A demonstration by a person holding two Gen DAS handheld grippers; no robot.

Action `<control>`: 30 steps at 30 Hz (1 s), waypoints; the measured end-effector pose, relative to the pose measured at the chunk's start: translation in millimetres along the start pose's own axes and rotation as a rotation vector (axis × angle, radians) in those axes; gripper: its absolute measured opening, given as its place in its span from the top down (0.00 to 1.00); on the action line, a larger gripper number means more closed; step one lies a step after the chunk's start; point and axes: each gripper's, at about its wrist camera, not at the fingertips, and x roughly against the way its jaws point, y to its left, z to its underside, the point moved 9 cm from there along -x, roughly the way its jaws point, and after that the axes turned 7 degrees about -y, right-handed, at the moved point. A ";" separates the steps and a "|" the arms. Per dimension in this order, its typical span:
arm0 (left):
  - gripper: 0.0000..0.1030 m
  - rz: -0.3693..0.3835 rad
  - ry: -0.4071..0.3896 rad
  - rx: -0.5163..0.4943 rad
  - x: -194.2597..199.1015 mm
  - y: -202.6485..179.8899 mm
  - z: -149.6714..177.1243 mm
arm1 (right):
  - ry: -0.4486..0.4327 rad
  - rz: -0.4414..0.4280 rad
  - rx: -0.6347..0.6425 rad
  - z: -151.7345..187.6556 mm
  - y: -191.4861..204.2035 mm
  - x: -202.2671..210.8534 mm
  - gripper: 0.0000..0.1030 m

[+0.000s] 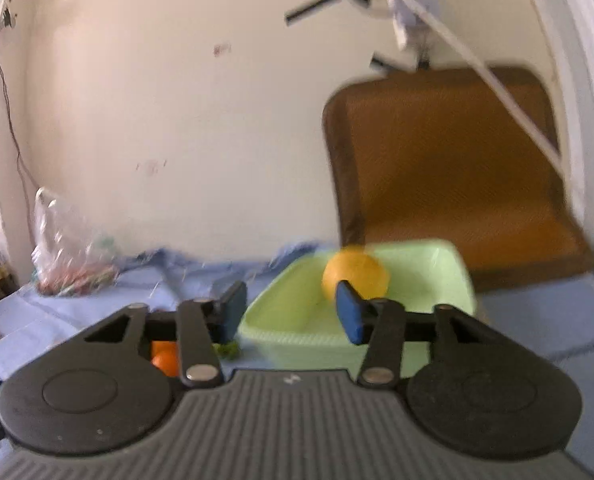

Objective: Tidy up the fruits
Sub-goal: 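Grasp a red tomato with the right gripper while the left gripper grasps a green tomato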

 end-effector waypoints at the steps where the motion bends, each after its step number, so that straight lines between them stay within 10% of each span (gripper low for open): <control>1: 0.18 0.010 0.004 0.007 -0.7 0.2 0.8 | 0.035 -0.014 -0.015 6.0 3.2 1.5 0.62; 7: 0.25 0.045 -0.002 0.085 -1.3 10.6 -0.5 | 0.153 -0.119 0.047 38.0 46.8 30.7 0.64; 14: 0.27 -0.020 -0.029 -0.101 -38.0 -1.0 -29.4 | 0.265 -0.125 0.250 73.3 98.9 25.1 0.63; 21: 0.73 -0.004 0.045 -0.036 -57.7 6.5 -27.8 | 0.330 -0.075 0.266 86.1 101.0 9.6 0.66; 30: 0.74 0.094 0.020 -0.038 4.2 -5.7 6.3 | 0.306 -0.099 0.238 89.8 109.4 37.2 0.73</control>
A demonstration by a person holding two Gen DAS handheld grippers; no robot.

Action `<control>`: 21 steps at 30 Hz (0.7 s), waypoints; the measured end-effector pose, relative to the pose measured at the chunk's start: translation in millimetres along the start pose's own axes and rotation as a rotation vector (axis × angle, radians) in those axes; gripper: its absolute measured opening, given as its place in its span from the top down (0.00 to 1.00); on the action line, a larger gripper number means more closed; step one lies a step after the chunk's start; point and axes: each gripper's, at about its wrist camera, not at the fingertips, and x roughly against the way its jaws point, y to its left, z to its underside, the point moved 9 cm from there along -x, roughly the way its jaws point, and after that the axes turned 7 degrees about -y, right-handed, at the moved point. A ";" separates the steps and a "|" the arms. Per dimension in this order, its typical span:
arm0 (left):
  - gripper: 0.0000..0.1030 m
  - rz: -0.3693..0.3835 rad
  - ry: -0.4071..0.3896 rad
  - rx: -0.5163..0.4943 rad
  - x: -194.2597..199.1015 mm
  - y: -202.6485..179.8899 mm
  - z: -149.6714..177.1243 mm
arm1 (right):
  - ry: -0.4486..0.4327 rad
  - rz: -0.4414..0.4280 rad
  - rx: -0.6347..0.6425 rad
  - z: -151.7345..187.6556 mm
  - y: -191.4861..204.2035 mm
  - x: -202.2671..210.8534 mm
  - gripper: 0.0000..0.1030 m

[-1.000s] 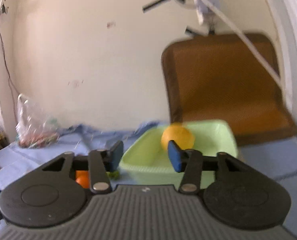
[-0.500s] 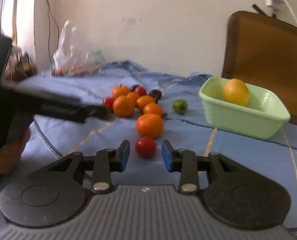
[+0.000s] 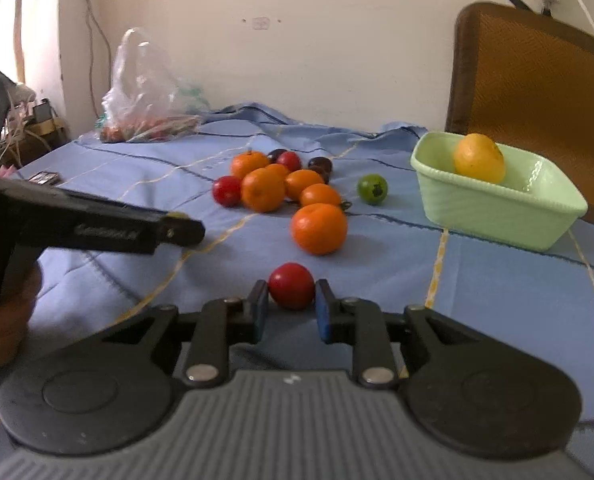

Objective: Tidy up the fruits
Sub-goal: 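Grasp a red tomato with the right gripper while the left gripper grasps a green tomato, then carry both tomatoes into the green basket and open both grippers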

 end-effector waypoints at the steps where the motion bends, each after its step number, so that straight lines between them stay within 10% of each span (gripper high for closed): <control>1: 0.73 0.029 -0.002 -0.010 6.5 -6.7 2.2 | -0.002 0.007 0.007 2.6 2.4 4.9 0.73; 4: 0.73 0.142 0.028 -0.030 15.4 -31.1 13.7 | -0.008 0.024 0.018 9.3 7.0 17.6 0.73; 21: 0.63 0.092 0.015 -0.137 17.6 -41.1 17.7 | -0.022 0.078 0.063 16.5 13.6 23.5 0.69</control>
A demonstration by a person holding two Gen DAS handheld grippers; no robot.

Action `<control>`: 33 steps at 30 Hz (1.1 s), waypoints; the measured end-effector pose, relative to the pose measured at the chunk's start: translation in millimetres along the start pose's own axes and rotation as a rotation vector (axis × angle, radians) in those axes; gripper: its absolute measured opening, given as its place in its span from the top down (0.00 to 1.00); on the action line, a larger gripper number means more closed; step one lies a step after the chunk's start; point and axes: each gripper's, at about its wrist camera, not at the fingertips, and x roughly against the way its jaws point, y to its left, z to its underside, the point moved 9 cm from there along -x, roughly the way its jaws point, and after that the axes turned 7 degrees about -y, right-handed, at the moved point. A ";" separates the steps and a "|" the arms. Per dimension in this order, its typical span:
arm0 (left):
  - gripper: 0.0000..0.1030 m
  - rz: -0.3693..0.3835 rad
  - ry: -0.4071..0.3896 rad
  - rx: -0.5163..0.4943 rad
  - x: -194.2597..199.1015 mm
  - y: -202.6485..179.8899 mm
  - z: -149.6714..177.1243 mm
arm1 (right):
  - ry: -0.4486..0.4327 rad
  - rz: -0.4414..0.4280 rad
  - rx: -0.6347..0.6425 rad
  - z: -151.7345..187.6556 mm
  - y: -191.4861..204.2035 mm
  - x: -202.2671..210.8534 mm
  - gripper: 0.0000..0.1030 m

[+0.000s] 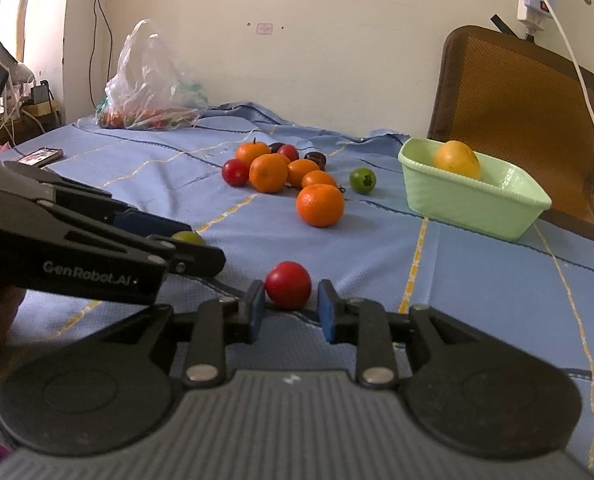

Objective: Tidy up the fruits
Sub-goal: 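Carry both tomatoes into the green basket and open both grippers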

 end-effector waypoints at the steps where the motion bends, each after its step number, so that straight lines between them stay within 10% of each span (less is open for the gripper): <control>1: 0.63 -0.003 -0.001 -0.005 1.4 -0.1 0.6 | -0.001 0.000 0.000 0.1 -0.1 0.2 0.69; 12: 0.74 0.069 -0.030 0.060 -18.4 -10.8 -33.2 | -0.075 -0.046 -0.110 -12.8 -18.8 6.0 0.73; 21: 0.73 0.130 -0.077 0.089 -134.1 -49.4 -137.0 | -0.233 0.221 -0.148 -73.7 -143.4 -24.7 0.73; 33: 0.56 0.093 -0.012 0.087 -200.8 -63.2 -134.0 | -0.175 0.329 -0.192 -56.3 -187.2 -52.5 0.59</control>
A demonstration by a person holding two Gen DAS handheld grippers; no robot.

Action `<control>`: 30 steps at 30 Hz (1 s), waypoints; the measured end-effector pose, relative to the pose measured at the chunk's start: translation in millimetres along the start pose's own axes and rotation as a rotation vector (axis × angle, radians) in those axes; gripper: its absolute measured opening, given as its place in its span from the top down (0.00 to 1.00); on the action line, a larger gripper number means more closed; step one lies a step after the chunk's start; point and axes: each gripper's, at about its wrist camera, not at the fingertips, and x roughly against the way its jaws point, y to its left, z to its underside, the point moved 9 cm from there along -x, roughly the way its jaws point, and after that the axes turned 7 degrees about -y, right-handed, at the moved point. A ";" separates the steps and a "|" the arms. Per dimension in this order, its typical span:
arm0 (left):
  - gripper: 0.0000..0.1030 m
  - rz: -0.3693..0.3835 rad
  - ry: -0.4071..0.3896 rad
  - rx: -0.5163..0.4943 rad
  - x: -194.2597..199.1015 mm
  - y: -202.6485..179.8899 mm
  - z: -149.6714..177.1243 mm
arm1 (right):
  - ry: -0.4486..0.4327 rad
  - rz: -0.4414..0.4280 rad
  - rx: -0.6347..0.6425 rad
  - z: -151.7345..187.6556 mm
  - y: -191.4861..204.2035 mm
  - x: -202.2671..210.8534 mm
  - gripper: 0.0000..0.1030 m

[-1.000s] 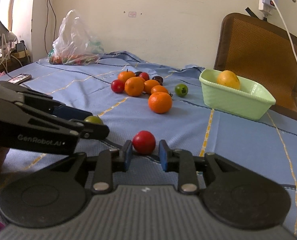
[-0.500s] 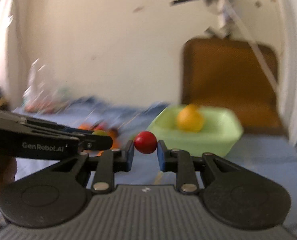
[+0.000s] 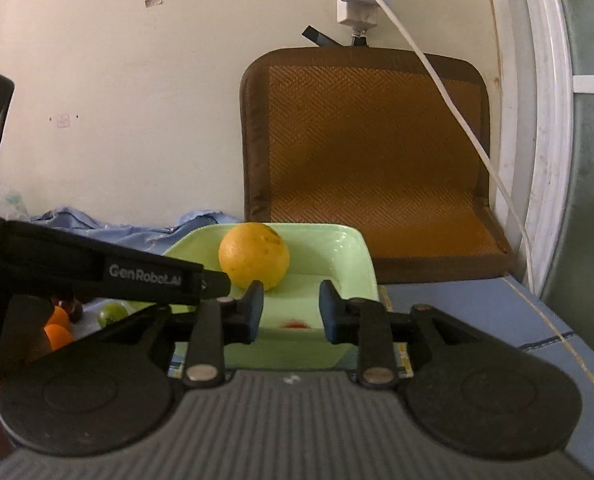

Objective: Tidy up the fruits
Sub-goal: 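Carry both tomatoes into the green basket and open both grippers, then grasp a mandarin with the right gripper while the left gripper grasps a red tomato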

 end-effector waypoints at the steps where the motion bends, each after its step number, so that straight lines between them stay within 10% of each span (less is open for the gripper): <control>1: 0.51 -0.012 -0.007 -0.001 2.3 1.8 -0.5 | -0.004 0.009 -0.005 0.1 -1.3 1.0 0.51; 7: 0.51 -0.022 -0.136 0.085 68.7 36.3 -17.8 | -0.108 0.003 -0.027 -10.9 -3.9 18.8 0.51; 13: 0.52 -0.187 -0.173 0.158 151.4 120.7 13.4 | -0.150 -0.071 -0.040 -14.5 7.0 25.8 0.53; 20: 0.52 -0.324 -0.087 0.137 187.0 174.8 68.2 | -0.037 -0.276 -0.053 -4.8 57.6 31.8 0.55; 30: 0.52 -0.247 -0.102 0.114 186.0 166.9 70.3 | 0.097 -0.373 0.076 26.2 145.5 53.7 0.54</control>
